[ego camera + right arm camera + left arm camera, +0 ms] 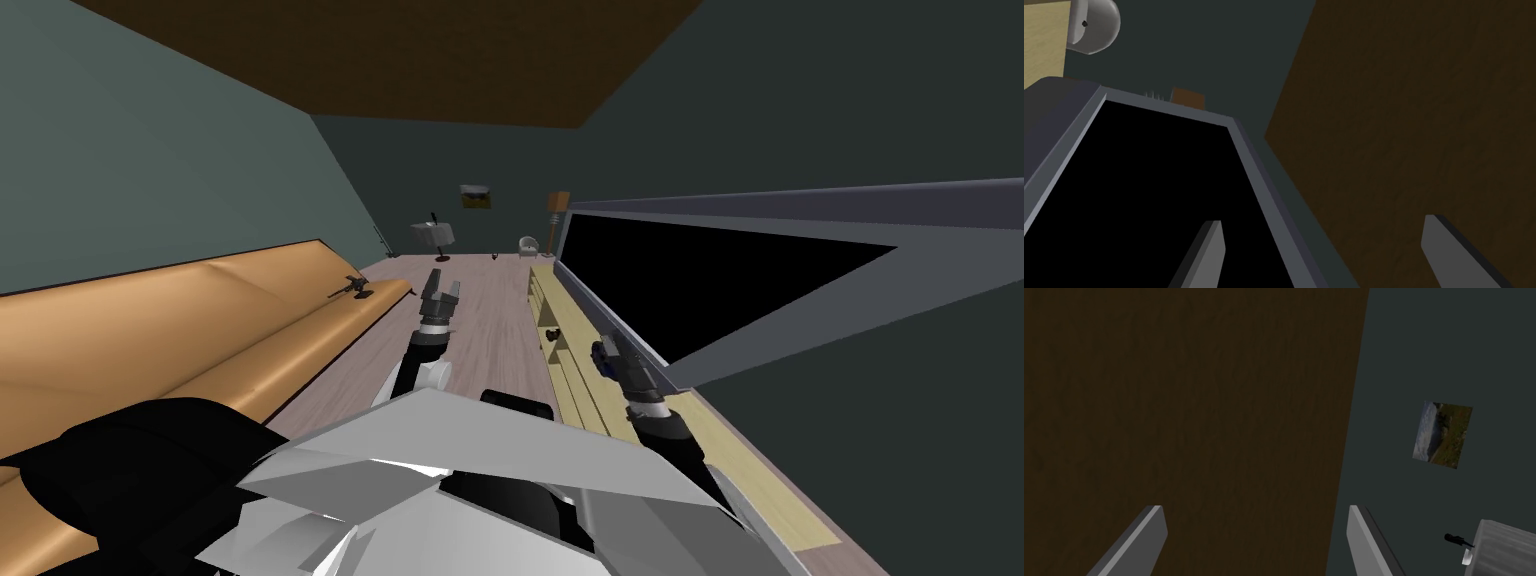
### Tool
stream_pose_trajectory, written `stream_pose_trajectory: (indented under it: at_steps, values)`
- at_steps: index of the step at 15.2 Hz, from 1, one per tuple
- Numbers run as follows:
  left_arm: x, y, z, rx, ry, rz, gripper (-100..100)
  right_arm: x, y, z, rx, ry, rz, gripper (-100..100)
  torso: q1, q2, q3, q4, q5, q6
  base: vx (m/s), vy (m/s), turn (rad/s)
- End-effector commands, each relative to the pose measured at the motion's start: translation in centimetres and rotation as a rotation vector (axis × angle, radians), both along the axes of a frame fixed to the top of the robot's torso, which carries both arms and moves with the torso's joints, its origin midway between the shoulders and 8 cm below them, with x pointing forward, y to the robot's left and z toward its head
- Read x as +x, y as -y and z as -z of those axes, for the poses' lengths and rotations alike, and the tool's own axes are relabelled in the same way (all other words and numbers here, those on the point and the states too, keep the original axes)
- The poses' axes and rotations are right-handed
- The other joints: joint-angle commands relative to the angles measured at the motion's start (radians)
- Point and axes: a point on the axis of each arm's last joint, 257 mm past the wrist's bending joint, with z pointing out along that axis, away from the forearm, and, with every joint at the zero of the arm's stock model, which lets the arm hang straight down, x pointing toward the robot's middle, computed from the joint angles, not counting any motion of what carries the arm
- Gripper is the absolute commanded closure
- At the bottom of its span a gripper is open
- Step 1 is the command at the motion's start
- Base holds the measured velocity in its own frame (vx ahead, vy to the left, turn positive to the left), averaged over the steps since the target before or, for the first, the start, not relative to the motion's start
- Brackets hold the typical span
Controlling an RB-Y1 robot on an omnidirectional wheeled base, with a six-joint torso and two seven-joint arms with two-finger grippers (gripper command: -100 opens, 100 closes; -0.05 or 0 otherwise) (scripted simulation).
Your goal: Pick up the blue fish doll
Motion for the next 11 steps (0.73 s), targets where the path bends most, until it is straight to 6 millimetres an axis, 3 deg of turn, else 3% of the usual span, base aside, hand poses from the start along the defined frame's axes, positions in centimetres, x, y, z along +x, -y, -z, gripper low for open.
stream_pose_trajectory:
  at_steps: [1, 2, 4, 5, 6, 7, 8, 9, 11]
  values:
    - [0.0, 0.0, 0.0, 0.000, 0.000, 0.000, 0, -0.4, 0.3, 2.1, -0.058, -0.046, -0.014, -100, 0.000, 0.000, 0.000, 0.000, 0.000, 0.000, 0.055, 0.011, 0.073]
    - [0.0, 0.0, 0.0, 0.000, 0.000, 0.000, 0, -0.9, 0.9, 4.4, -0.102, -0.099, -0.011, -100, 0.000, 0.000, 0.000, 0.000, 0.000, 0.000, 0.060, 0.019, 0.088]
    - [0.0, 0.0, 0.0, 0.000, 0.000, 0.000, 0, -1.0, 0.9, 4.5, -0.120, -0.103, -0.024, -100, 0.000, 0.000, 0.000, 0.000, 0.000, 0.000, 0.049, 0.013, 0.048]
    - [0.0, 0.0, 0.0, 0.000, 0.000, 0.000, 0, -1.6, 1.5, 6.8, -0.174, -0.159, -0.027, -100, 0.000, 0.000, 0.000, 0.000, 0.000, 0.000, 0.042, 0.011, 0.079]
    - [0.0, 0.0, 0.0, 0.000, 0.000, 0.000, 0, -1.7, 1.5, 6.8, -0.182, -0.161, -0.034, -100, 0.000, 0.001, 0.000, 0.000, 0.000, 0.000, 0.048, 0.009, 0.080]
    - [0.0, 0.0, 0.0, 0.000, 0.000, 0.000, 0, -2.5, 2.3, 9.2, -0.232, -0.216, -0.034, -100, 0.000, 0.000, 0.000, 0.000, 0.000, 0.000, 0.051, 0.019, 0.104]
    - [0.0, 0.0, 0.0, 0.000, 0.000, 0.000, 0, -2.6, 2.3, 9.2, -0.246, -0.219, -0.044, -100, 0.000, 0.000, 0.000, 0.000, 0.000, 0.000, 0.053, 0.019, 0.081]
    - [0.0, 0.0, 0.0, 0.000, 0.000, 0.000, 0, -3.5, 3.1, 11.4, -0.293, -0.272, -0.045, -100, 0.000, 0.000, 0.000, 0.000, 0.000, 0.000, 0.066, 0.015, 0.114]
    - [0.0, 0.0, 0.0, 0.000, 0.000, 0.000, 0, -3.6, 3.3, 11.6, -0.310, -0.279, -0.056, -100, 0.000, -0.001, 0.000, 0.000, 0.000, 0.000, 0.064, 0.009, 0.048]
